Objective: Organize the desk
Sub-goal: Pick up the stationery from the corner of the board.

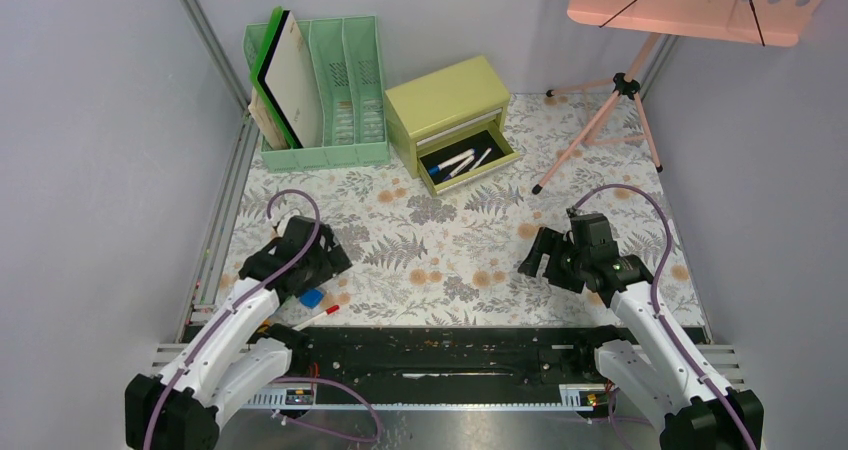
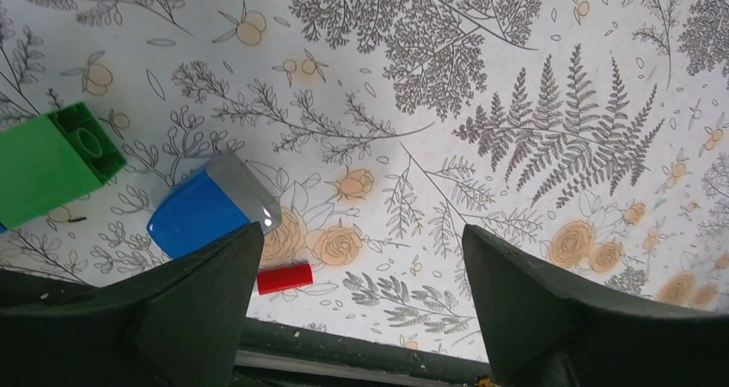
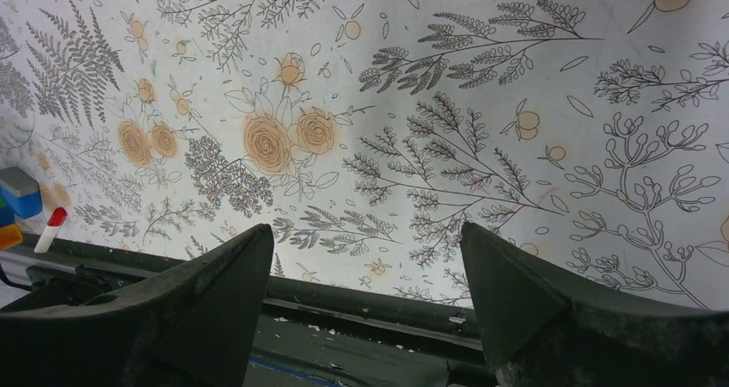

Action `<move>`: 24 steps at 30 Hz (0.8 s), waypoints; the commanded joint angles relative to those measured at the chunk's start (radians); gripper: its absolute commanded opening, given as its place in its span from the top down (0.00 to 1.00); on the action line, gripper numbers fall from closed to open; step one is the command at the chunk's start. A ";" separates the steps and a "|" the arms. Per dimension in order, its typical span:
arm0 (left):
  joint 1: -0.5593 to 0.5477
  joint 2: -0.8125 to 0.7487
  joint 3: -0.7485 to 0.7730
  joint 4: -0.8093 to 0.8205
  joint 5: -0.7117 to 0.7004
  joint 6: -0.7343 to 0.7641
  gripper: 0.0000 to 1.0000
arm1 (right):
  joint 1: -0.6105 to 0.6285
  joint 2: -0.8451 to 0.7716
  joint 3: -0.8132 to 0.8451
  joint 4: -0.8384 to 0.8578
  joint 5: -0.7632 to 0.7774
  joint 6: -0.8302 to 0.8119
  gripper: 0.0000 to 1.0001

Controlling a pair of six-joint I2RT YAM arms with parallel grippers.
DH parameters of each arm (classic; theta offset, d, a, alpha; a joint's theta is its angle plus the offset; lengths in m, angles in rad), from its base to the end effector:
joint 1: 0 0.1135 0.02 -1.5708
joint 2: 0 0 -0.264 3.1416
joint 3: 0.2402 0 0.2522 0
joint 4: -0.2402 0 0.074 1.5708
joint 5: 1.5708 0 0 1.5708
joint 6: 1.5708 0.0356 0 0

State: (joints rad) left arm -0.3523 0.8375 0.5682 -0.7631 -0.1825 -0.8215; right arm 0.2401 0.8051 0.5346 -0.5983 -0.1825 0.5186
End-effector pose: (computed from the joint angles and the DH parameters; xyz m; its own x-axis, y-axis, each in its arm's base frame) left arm 0.1442 -0.0461 0.2087 -0.7334 -0.4975 -0.4633 -0.4183 0.8675 -0.2693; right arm 0.1534 0.0442 0.2129 -0.8165 0.3020 -0.4921 0.0657 0.8954 0.4404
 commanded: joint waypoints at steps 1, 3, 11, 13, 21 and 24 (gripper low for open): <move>-0.020 -0.013 0.001 -0.043 0.039 -0.071 0.14 | -0.002 0.000 -0.001 0.015 -0.030 -0.017 0.13; -0.044 0.016 0.010 -0.067 0.017 -0.082 0.14 | -0.003 -0.001 -0.002 0.015 -0.033 -0.017 0.13; -0.230 0.196 0.065 -0.130 -0.094 -0.097 0.17 | -0.002 -0.002 -0.004 0.014 -0.037 -0.016 0.13; -0.255 0.205 0.055 -0.130 -0.095 -0.105 0.19 | -0.002 -0.002 -0.004 0.015 -0.038 -0.015 0.13; -0.291 0.239 0.037 -0.127 -0.130 -0.122 0.21 | -0.002 0.003 -0.004 0.015 -0.047 -0.016 0.13; -0.299 0.258 0.038 -0.134 -0.159 -0.127 0.21 | -0.003 0.003 -0.005 0.015 -0.048 -0.015 0.13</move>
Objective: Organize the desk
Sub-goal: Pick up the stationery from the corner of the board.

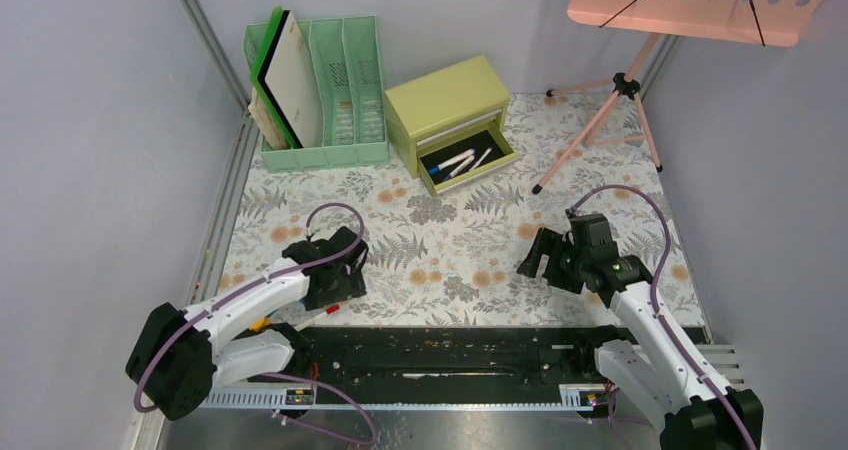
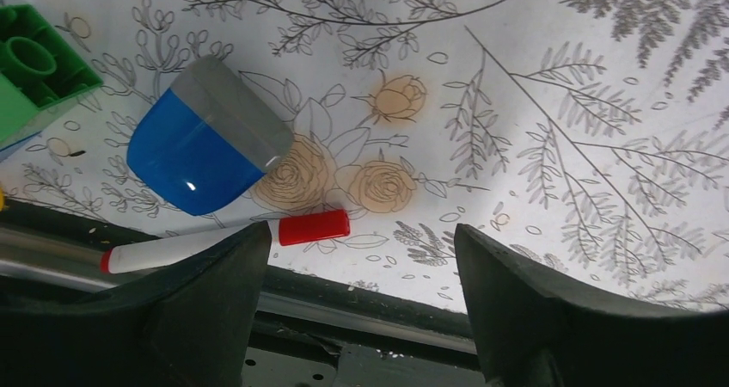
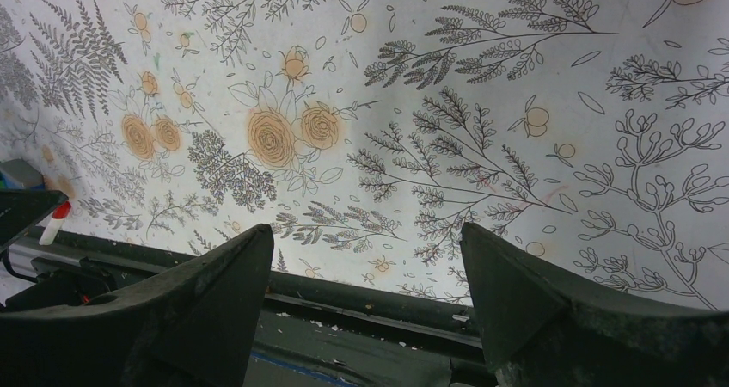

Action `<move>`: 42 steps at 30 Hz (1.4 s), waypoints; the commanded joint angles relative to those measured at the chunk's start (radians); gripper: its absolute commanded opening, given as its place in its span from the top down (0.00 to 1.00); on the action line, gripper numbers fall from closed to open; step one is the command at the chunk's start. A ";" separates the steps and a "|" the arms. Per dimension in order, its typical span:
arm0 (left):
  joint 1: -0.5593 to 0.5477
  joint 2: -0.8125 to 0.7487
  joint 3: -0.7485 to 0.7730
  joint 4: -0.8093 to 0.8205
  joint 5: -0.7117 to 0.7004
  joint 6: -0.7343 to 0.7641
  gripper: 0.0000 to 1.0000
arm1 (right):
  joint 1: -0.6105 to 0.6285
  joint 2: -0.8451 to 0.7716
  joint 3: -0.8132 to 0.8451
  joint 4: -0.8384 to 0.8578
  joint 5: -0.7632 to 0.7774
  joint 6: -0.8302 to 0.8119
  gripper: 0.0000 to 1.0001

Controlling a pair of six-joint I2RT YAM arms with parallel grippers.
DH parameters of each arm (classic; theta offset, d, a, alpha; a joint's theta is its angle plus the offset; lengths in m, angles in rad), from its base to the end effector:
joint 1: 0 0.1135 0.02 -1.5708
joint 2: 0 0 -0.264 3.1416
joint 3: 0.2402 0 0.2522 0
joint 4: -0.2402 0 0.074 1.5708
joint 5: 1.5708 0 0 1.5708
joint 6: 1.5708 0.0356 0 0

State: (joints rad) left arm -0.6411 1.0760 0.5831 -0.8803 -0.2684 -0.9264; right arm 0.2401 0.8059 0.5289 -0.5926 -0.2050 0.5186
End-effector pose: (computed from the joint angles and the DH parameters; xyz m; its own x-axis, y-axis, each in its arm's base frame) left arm 0.1340 -0.0882 0.1766 -0.8997 -0.2904 -0.3258 -0.3069 0.9517 -0.0007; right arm 0.1531 0.0450 0.2115 -0.8232 0.2981 -0.4832 0.0549 0.8889 0.4549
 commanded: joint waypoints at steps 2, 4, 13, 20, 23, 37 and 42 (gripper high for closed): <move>-0.014 0.037 0.024 -0.016 -0.085 -0.026 0.21 | -0.002 0.004 -0.001 0.010 -0.028 -0.015 0.13; -0.020 0.058 0.028 -0.013 -0.085 -0.021 0.21 | -0.002 0.003 0.000 0.010 -0.033 -0.018 0.13; -0.032 -0.083 0.067 0.112 0.078 0.145 0.20 | 0.002 -0.002 -0.010 0.070 -0.137 -0.018 0.13; -0.031 -0.338 0.138 0.190 0.203 0.222 0.16 | 0.089 0.086 -0.003 0.200 -0.208 -0.004 0.13; -0.032 -0.407 0.189 0.227 0.243 0.227 0.12 | 0.190 0.149 0.019 0.270 -0.191 0.007 0.13; -0.031 -0.444 0.522 0.409 0.506 0.215 0.03 | 0.608 0.636 0.405 0.380 -0.141 -0.164 0.16; -0.032 -0.474 0.566 0.459 0.536 0.201 0.01 | 0.715 0.831 0.612 0.330 -0.185 -0.251 0.17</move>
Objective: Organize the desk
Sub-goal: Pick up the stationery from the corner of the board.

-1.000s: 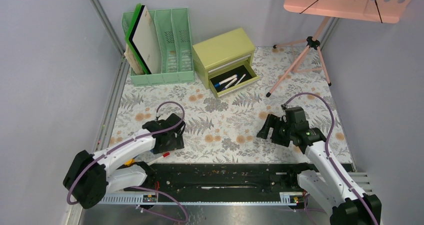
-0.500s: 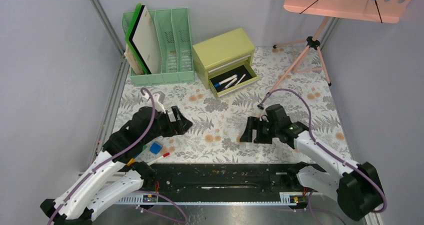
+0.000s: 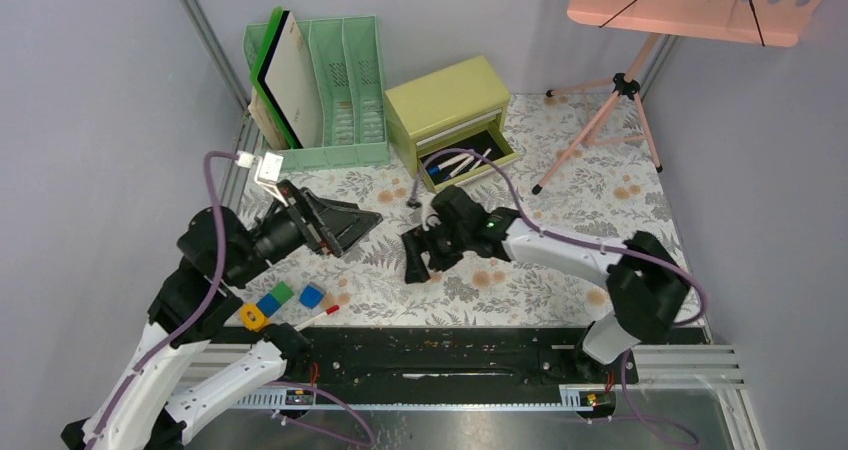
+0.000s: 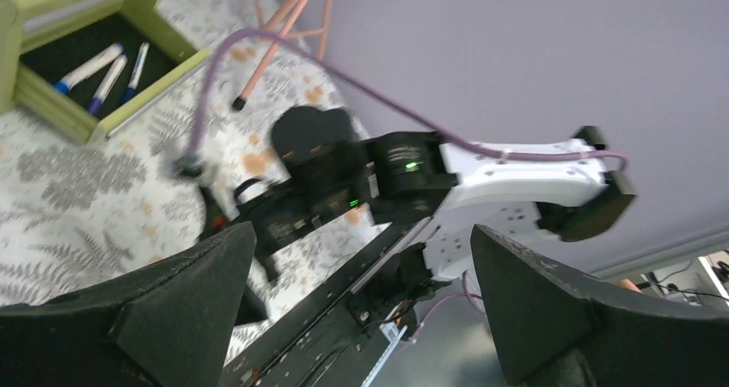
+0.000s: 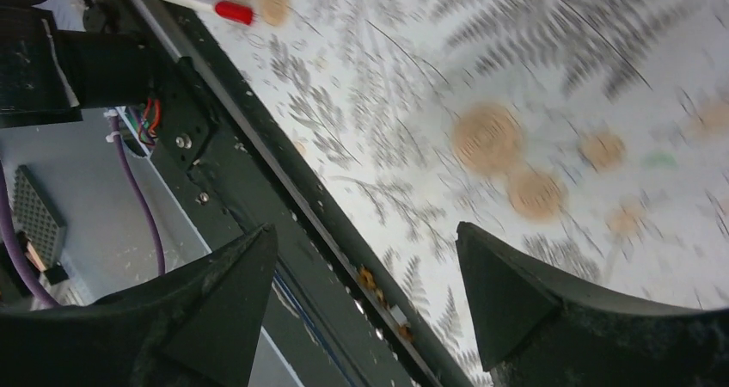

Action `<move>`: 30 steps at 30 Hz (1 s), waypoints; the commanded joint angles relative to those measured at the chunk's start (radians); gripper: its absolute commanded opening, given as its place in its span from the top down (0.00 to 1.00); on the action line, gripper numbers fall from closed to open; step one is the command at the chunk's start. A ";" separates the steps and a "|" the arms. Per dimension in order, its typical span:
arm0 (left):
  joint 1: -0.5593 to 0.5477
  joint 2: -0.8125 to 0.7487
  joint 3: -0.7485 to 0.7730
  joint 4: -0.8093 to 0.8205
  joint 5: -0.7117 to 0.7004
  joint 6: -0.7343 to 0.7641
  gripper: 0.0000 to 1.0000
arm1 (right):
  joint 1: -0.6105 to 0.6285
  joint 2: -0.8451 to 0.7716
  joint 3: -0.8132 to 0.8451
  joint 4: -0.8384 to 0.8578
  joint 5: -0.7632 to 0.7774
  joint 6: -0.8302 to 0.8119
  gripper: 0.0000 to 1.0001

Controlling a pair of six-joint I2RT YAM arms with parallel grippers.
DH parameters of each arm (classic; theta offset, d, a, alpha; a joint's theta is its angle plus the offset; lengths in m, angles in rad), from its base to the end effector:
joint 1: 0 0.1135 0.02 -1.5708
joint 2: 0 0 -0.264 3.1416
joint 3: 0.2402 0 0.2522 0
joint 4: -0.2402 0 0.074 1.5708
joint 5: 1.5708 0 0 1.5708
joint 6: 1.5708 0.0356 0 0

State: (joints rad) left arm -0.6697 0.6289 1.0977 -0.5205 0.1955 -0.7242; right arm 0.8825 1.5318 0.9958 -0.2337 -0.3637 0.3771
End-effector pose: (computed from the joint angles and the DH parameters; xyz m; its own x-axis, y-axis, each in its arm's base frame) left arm 0.0794 -0.0717 0.4274 -0.5345 -0.4057 -0.7414 0.5432 0.5071 -0.6692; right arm 0.1986 0.2614 0.2291 -0.7365 -0.3537 -0.5765 -0.6592 0.5664 0.4946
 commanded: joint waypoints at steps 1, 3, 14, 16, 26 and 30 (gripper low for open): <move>-0.003 -0.032 0.057 0.105 0.078 -0.002 0.01 | 0.093 0.142 0.195 -0.055 -0.029 -0.132 0.17; -0.004 -0.045 0.065 0.119 0.100 -0.009 0.01 | 0.132 0.212 0.285 -0.096 -0.031 -0.179 0.18; -0.003 -0.101 0.071 0.181 0.140 -0.058 0.01 | 0.309 0.507 0.673 -0.251 0.048 -0.329 0.20; -0.003 -0.113 0.073 0.192 0.141 -0.062 0.01 | 0.332 0.551 0.721 -0.264 0.076 -0.353 0.21; -0.003 -0.169 0.092 0.264 0.142 -0.094 0.01 | 0.406 0.732 0.927 -0.327 0.214 -0.445 0.34; -0.003 -0.180 0.082 0.266 0.133 -0.093 0.01 | 0.427 0.789 0.983 -0.339 0.227 -0.463 0.37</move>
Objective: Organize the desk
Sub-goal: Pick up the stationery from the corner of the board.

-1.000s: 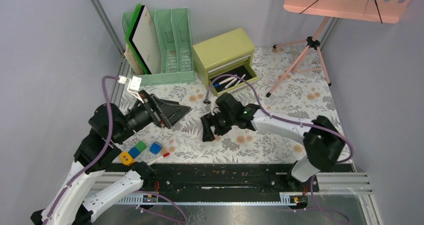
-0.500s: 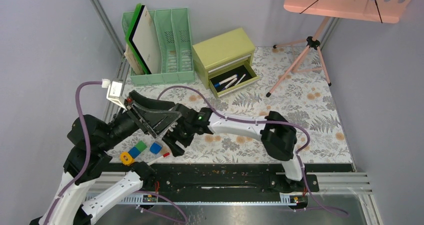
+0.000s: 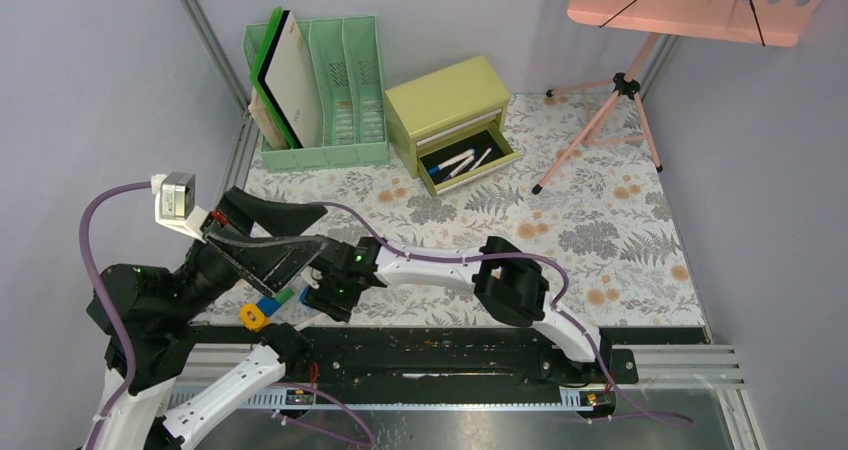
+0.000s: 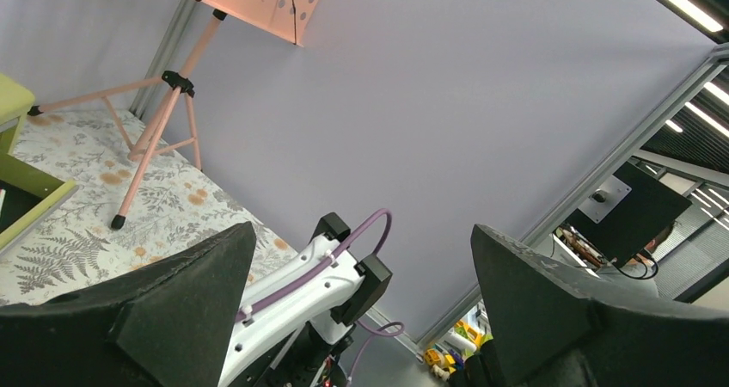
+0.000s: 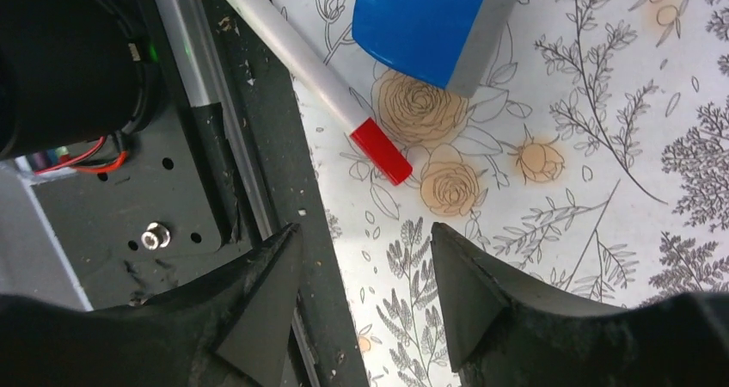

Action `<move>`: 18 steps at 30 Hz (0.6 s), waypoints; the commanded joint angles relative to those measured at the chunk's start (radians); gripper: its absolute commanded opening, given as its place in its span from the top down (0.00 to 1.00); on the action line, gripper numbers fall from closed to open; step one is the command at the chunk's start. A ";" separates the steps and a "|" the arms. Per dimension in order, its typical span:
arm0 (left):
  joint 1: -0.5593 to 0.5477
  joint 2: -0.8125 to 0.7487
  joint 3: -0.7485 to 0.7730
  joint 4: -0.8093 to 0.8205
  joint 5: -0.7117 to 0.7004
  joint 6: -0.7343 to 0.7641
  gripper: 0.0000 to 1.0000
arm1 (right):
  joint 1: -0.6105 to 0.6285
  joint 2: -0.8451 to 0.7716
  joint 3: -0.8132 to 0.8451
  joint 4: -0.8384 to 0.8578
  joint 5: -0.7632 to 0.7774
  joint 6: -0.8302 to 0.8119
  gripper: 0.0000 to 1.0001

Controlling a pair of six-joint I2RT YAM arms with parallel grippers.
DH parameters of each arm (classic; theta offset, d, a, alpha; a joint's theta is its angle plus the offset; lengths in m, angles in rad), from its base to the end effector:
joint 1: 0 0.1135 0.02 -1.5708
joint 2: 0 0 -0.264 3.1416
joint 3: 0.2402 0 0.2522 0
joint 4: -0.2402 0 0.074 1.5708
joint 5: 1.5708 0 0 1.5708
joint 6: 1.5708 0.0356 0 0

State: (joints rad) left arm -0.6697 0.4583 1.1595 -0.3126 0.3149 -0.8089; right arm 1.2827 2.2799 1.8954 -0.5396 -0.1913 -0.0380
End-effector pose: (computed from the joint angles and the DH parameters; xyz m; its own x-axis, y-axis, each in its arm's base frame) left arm 0.0179 -0.0282 0.4750 -0.3846 -0.5730 -0.7237 0.7775 0.2216 -0.5886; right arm 0.1376 0.4882 0.1906 -0.1896 -0.7711 -0.6079 -0.9818 0.1399 0.1287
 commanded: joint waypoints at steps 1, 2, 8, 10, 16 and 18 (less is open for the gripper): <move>-0.003 -0.009 0.019 0.059 0.015 -0.009 0.01 | 0.032 0.051 0.094 -0.033 0.056 -0.051 0.37; -0.003 -0.009 0.014 0.059 0.016 -0.012 0.01 | 0.037 0.062 0.110 -0.034 0.057 -0.056 0.38; -0.002 -0.013 0.001 0.072 0.024 -0.024 0.01 | 0.070 0.131 0.181 -0.035 0.091 -0.079 0.39; -0.003 -0.015 0.008 0.071 0.022 -0.024 0.01 | 0.072 0.159 0.224 -0.053 0.100 -0.078 0.39; -0.003 -0.036 0.013 0.060 -0.013 -0.007 0.01 | 0.076 0.215 0.312 -0.086 0.110 -0.085 0.40; -0.002 -0.039 0.013 0.055 -0.017 -0.003 0.01 | 0.080 0.220 0.311 -0.086 0.126 -0.094 0.40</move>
State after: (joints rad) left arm -0.6693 0.4374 1.1584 -0.2916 0.3080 -0.8207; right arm 1.3533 2.4847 2.1571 -0.5987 -0.1108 -0.1032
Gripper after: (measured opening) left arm 0.989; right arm 0.601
